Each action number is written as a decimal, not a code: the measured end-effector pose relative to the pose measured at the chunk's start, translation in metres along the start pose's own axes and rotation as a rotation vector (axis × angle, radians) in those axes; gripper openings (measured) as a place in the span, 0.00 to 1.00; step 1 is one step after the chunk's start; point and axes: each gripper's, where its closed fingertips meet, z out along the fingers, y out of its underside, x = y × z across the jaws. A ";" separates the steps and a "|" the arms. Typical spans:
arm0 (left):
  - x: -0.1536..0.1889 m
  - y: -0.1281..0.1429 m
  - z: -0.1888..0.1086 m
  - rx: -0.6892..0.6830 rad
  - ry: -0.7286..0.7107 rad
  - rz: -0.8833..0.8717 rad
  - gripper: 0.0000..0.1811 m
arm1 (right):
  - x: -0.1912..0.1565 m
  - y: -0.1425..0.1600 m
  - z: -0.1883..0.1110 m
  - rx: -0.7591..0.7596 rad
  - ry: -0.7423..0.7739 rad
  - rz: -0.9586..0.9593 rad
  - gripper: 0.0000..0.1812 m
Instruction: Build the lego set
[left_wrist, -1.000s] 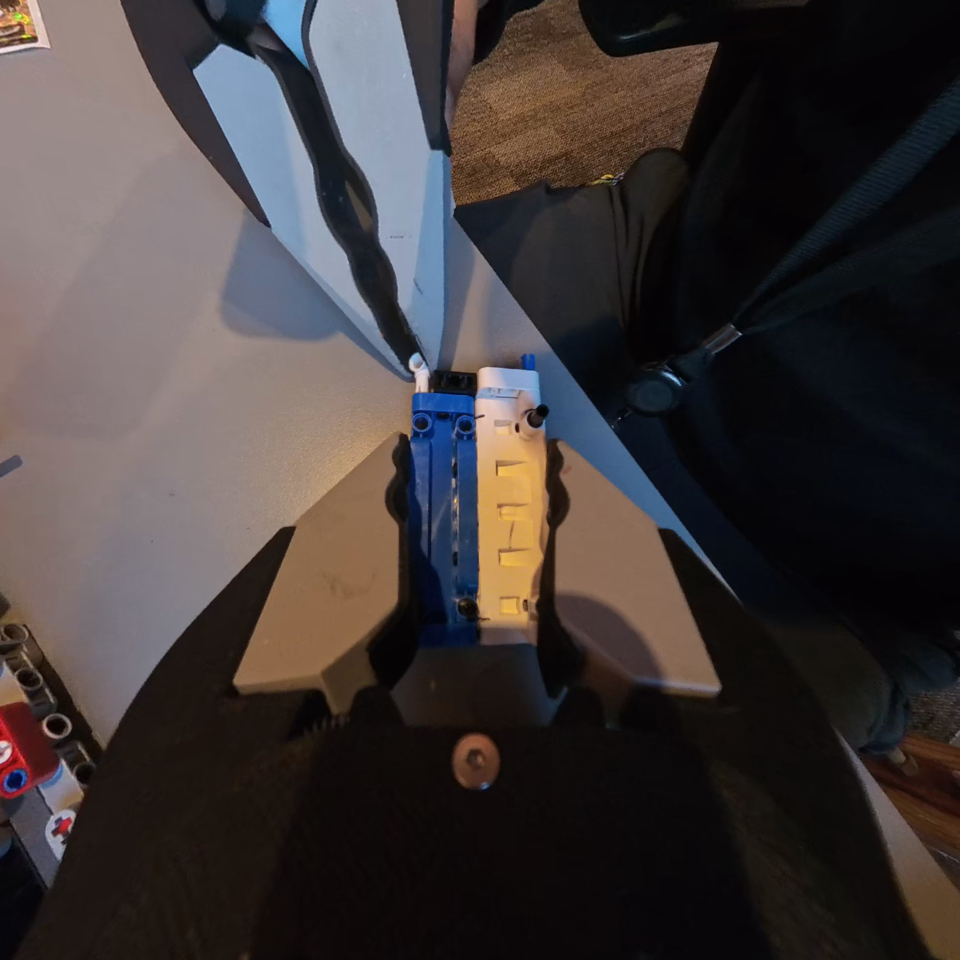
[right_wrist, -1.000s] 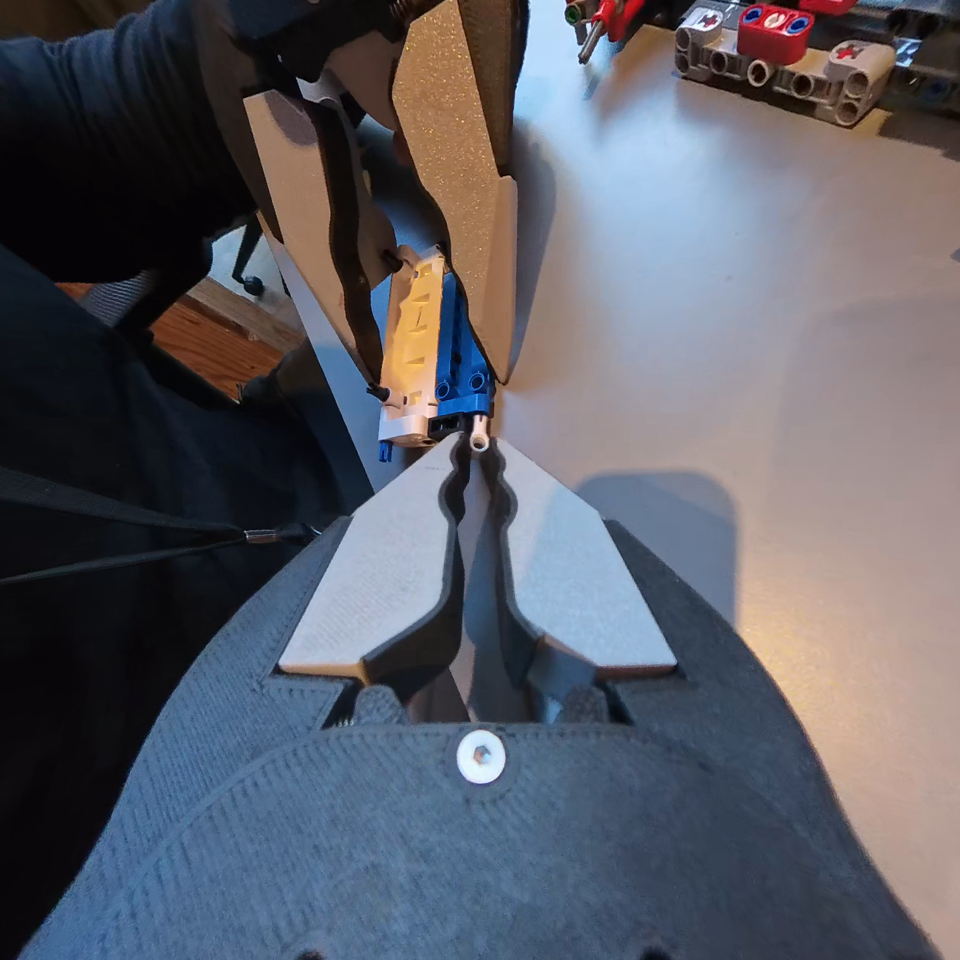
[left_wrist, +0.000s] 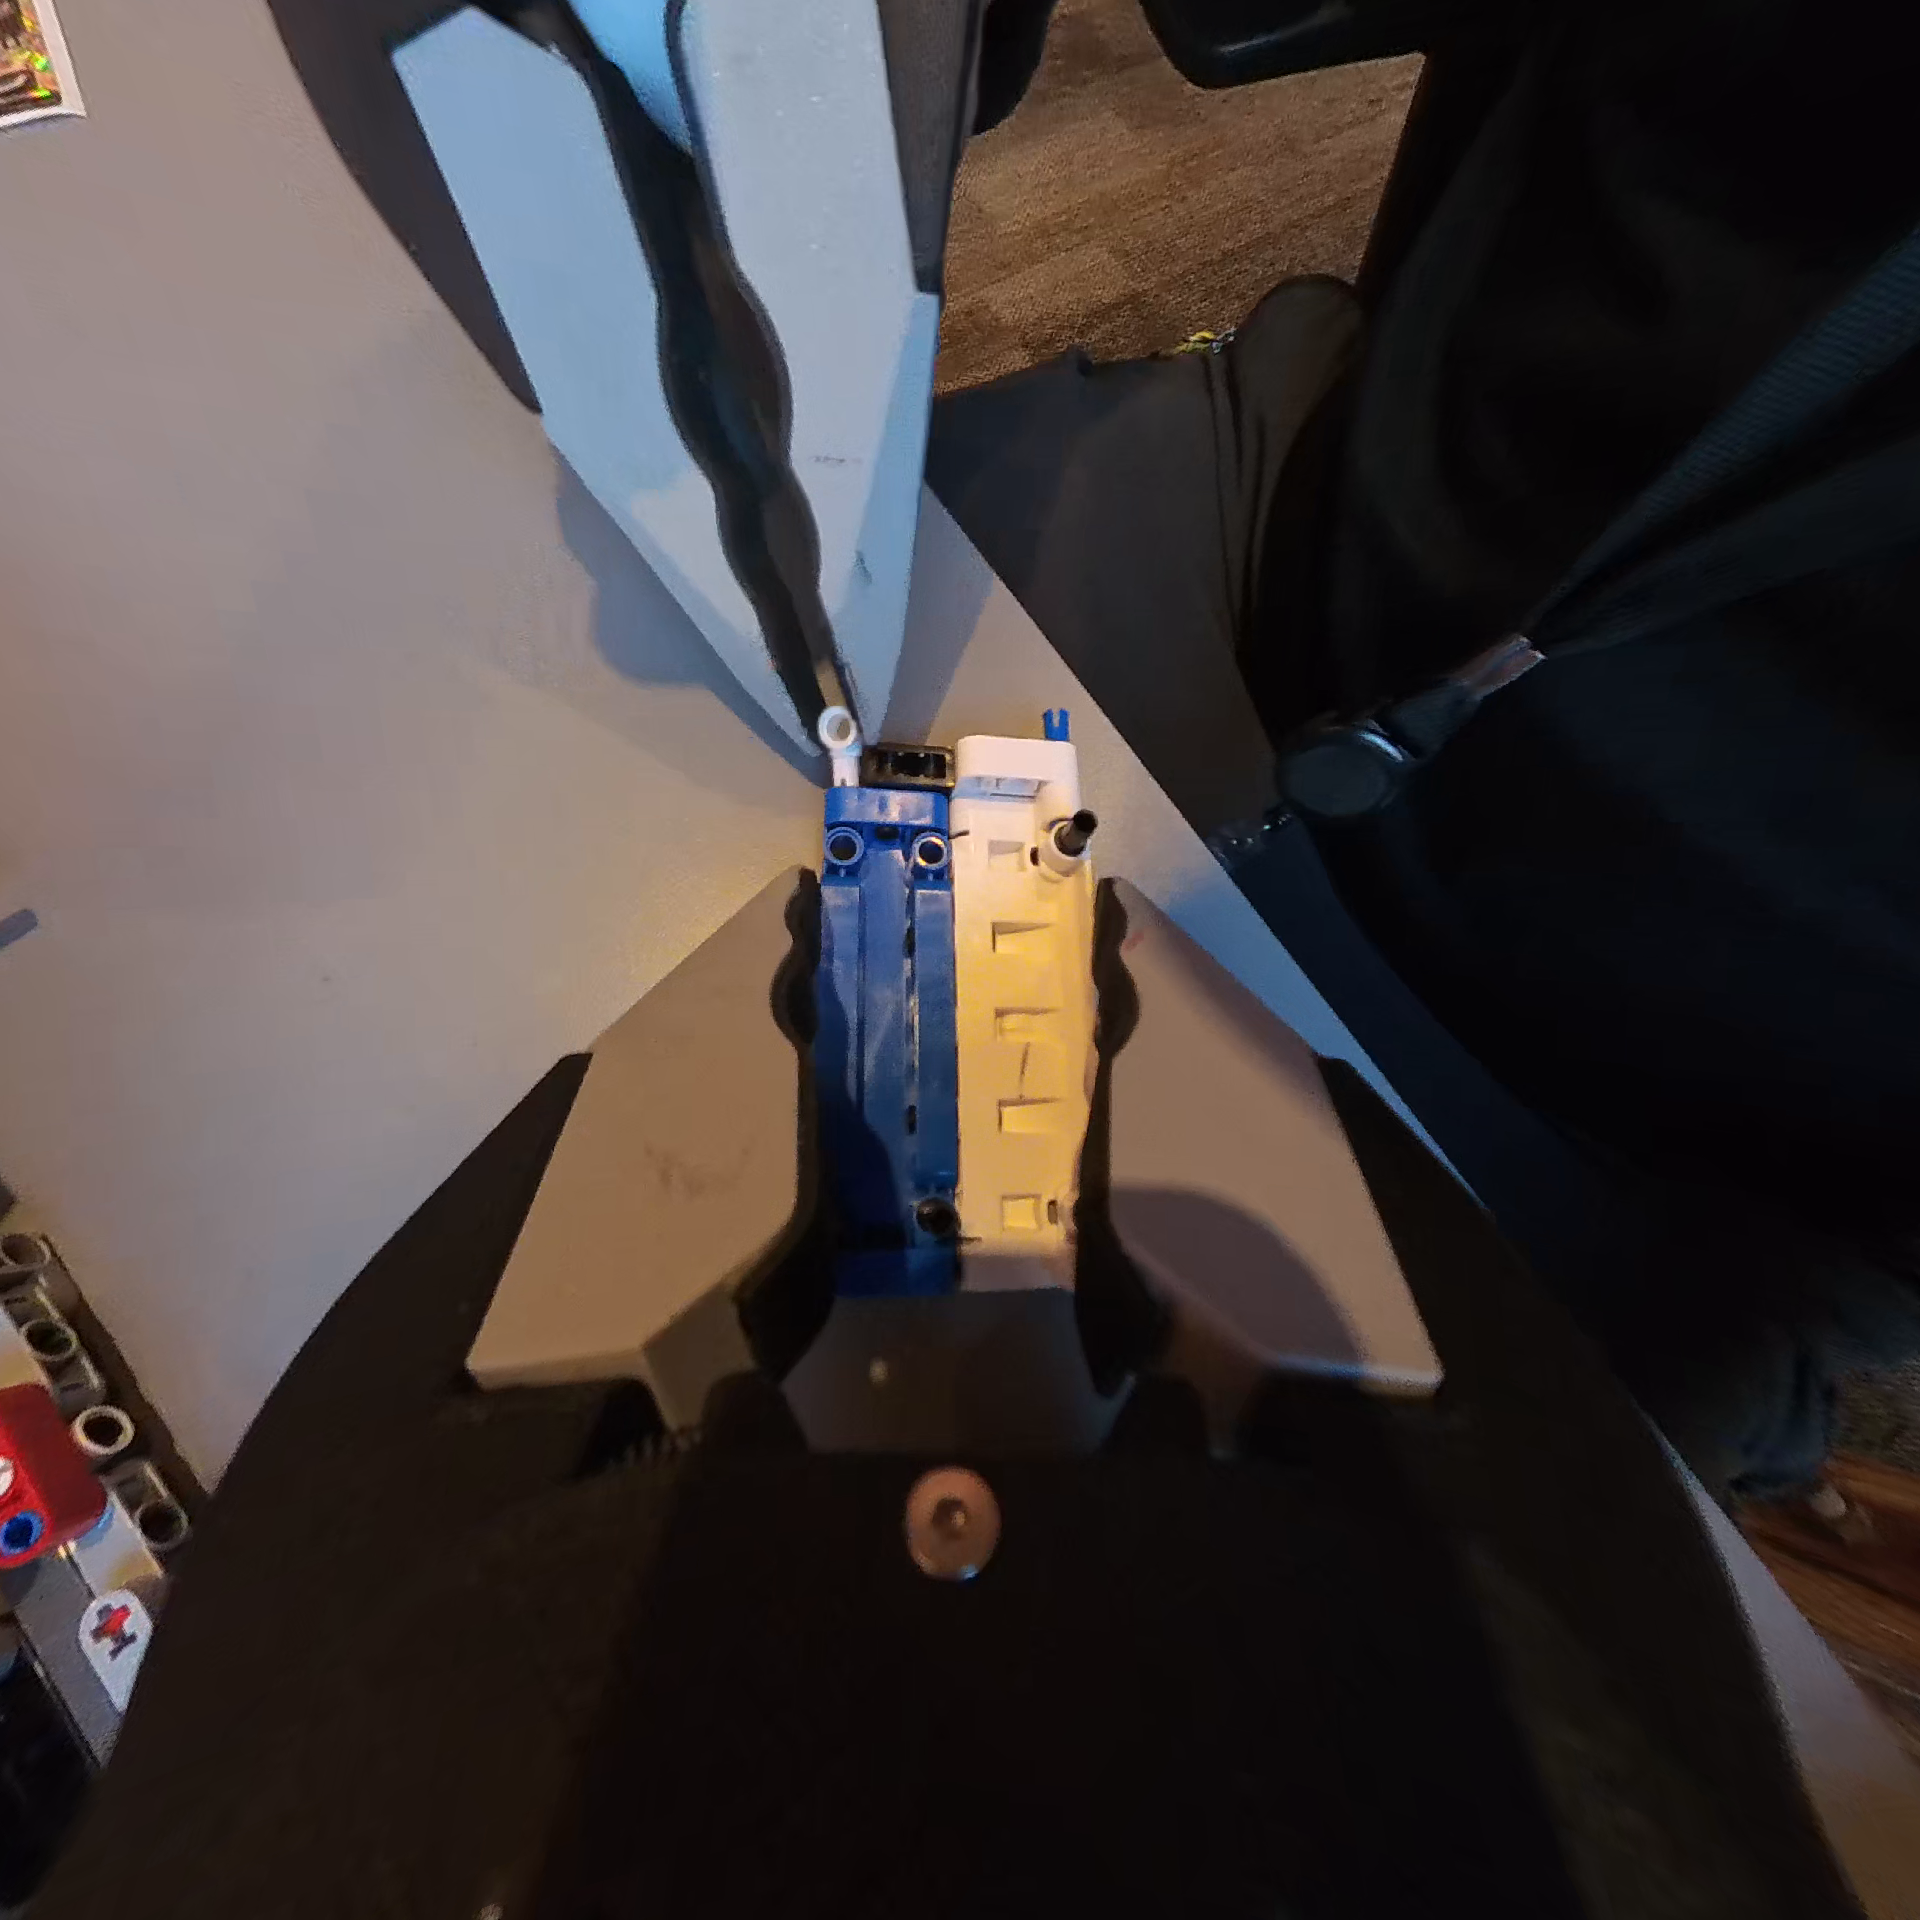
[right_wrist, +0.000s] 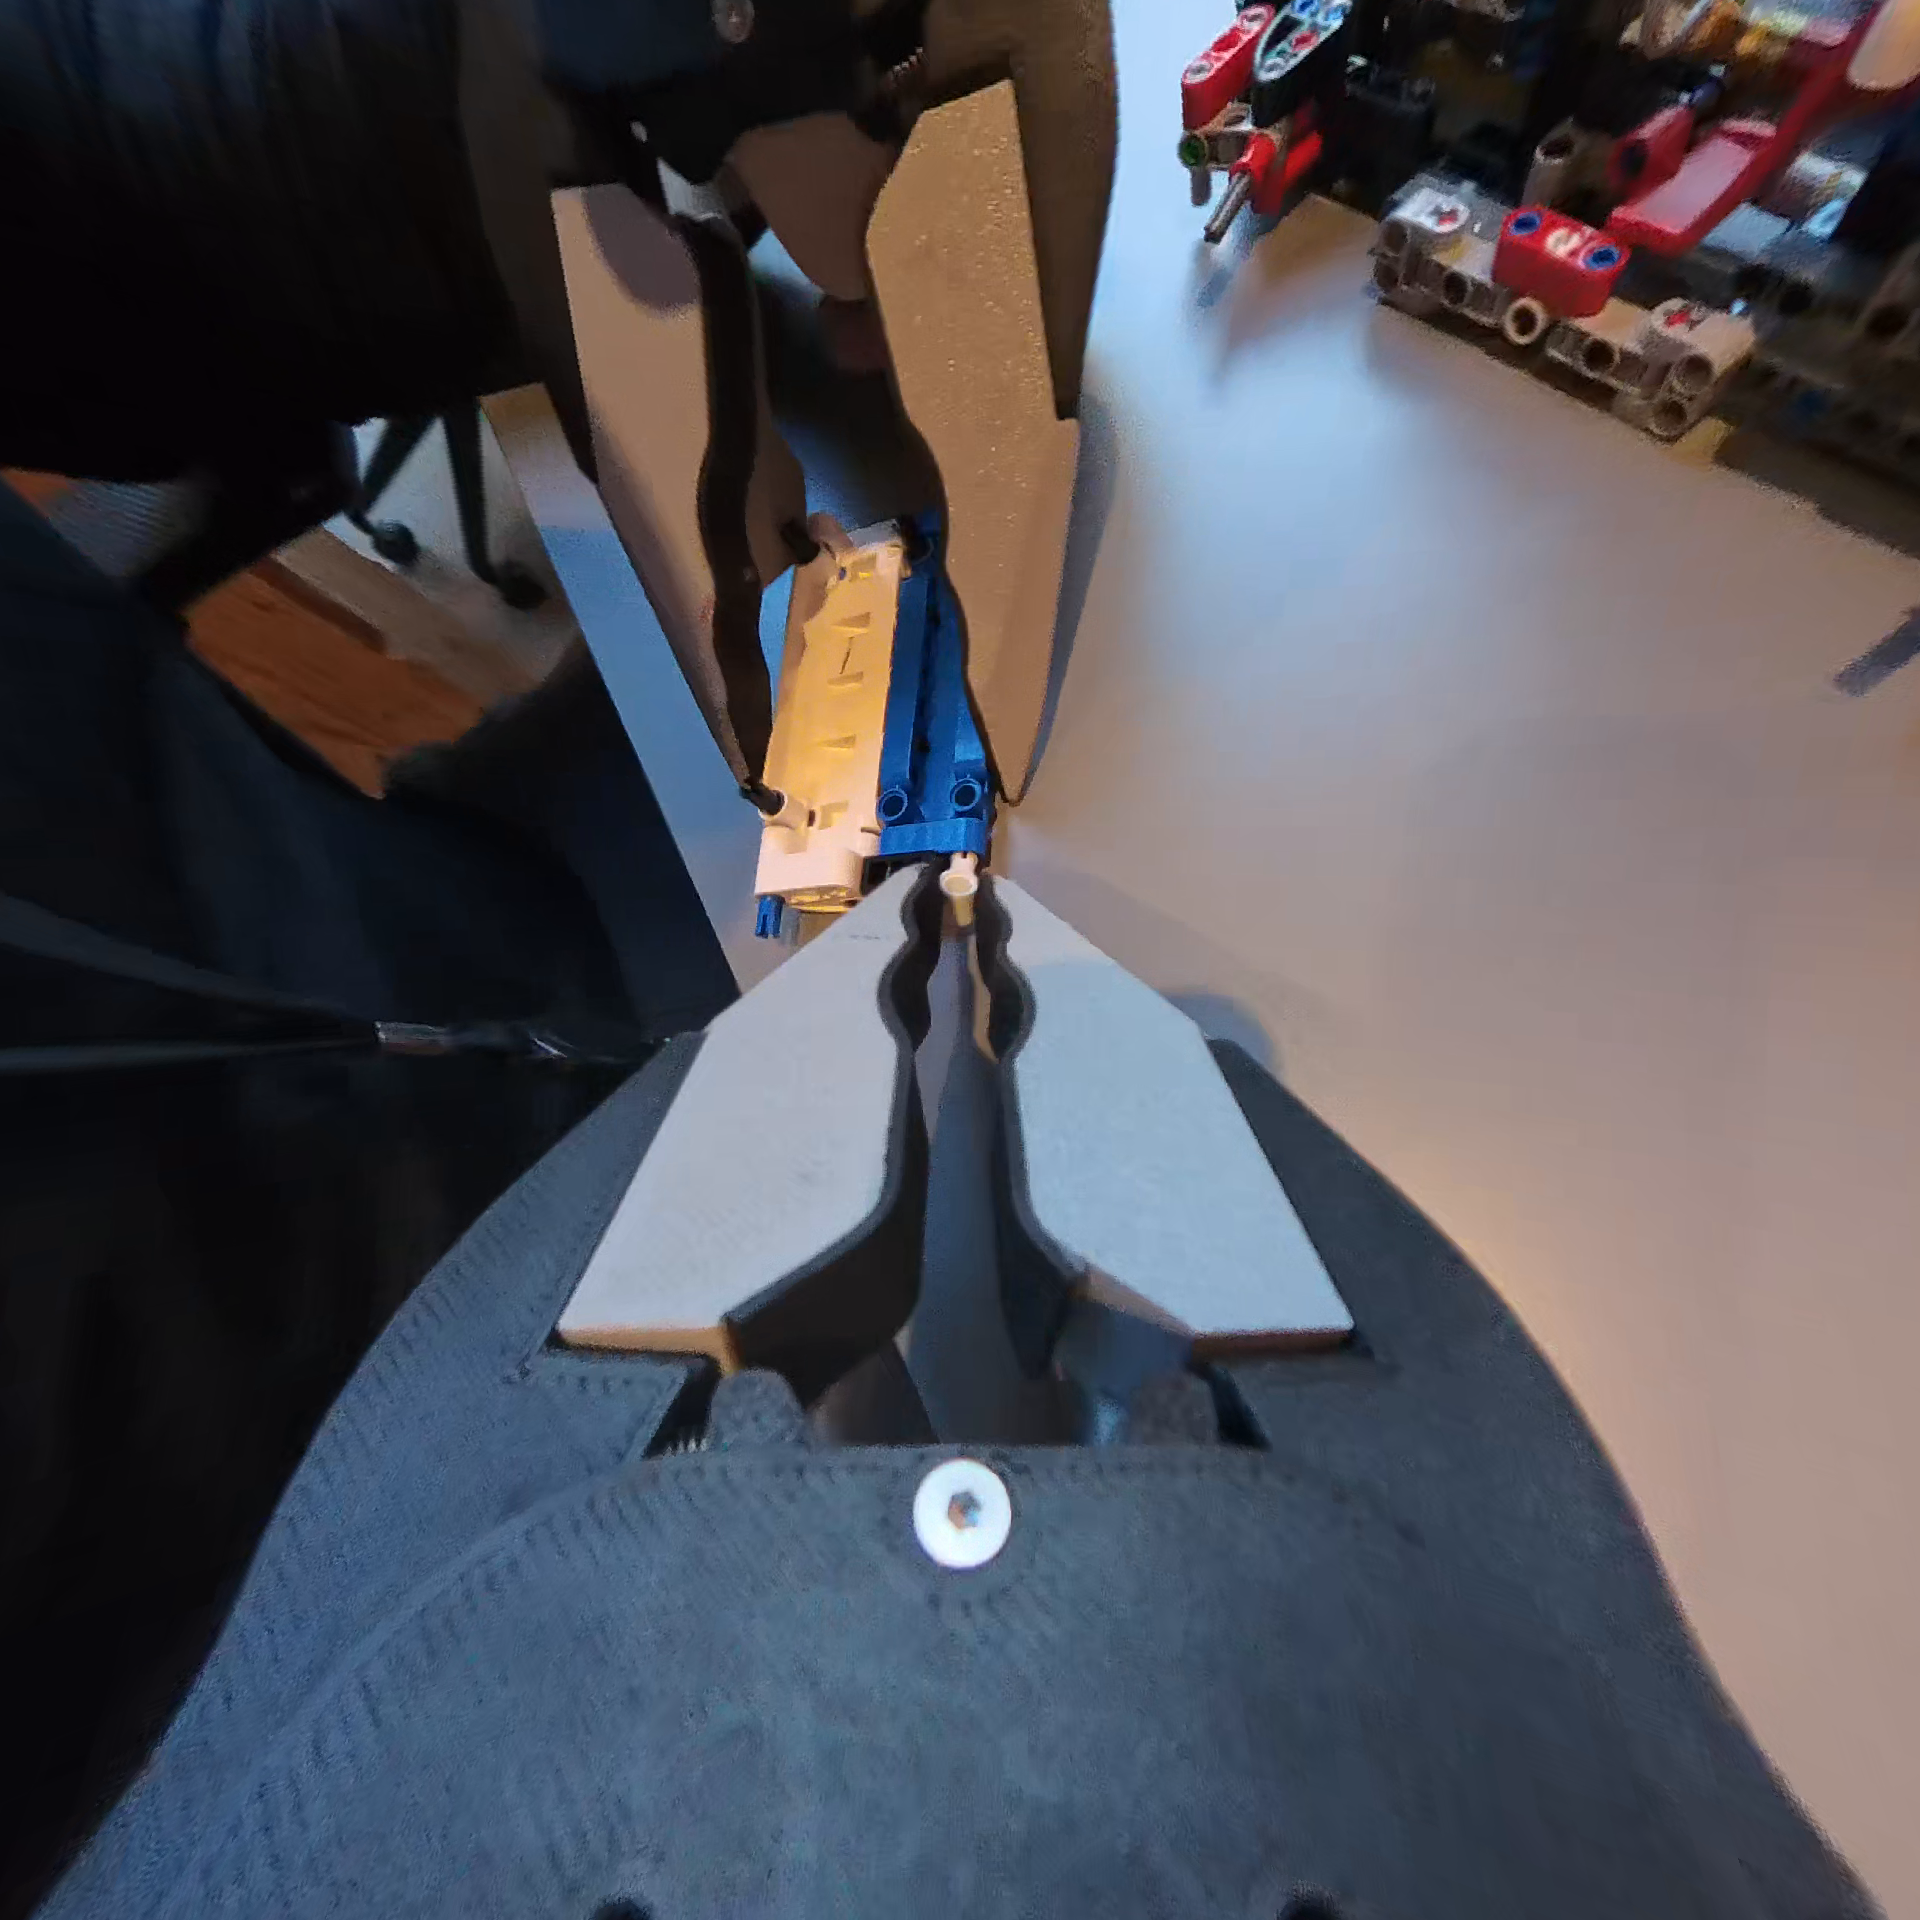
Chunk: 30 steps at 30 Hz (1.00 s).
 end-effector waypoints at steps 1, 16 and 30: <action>0.000 0.000 0.000 0.000 -0.001 0.002 0.28 | -0.001 0.001 0.000 -0.001 0.009 -0.018 0.02; 0.002 0.001 -0.001 0.001 0.004 0.016 0.28 | -0.001 0.006 0.003 0.005 0.160 -0.177 0.03; 0.022 -0.008 0.010 -0.011 0.132 0.134 0.28 | -0.019 0.020 -0.018 0.123 0.413 -0.210 0.03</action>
